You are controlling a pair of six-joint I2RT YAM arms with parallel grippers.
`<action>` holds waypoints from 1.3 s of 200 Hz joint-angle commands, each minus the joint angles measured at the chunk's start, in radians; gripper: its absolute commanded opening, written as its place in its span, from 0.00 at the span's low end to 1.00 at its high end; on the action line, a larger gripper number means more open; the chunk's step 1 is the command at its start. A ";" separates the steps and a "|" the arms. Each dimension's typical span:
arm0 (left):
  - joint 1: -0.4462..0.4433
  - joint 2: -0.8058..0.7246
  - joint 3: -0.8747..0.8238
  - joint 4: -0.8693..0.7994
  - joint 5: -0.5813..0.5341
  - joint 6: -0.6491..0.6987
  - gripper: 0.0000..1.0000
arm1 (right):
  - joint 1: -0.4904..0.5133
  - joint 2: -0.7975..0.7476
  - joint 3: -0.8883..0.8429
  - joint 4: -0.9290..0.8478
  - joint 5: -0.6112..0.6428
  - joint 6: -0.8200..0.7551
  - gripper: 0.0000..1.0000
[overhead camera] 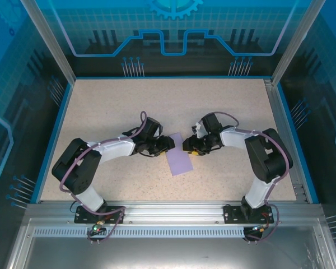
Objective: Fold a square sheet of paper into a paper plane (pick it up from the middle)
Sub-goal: Third fold the triangle at the center of the table.
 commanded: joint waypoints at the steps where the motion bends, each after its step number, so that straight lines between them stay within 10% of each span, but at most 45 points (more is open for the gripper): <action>1: -0.001 0.014 -0.017 0.024 -0.012 -0.013 0.48 | 0.020 0.021 0.024 -0.010 -0.041 -0.021 0.48; 260: -0.067 -0.208 -0.211 0.081 -0.109 -0.064 0.50 | -0.005 0.114 0.095 -0.012 -0.181 -0.075 0.36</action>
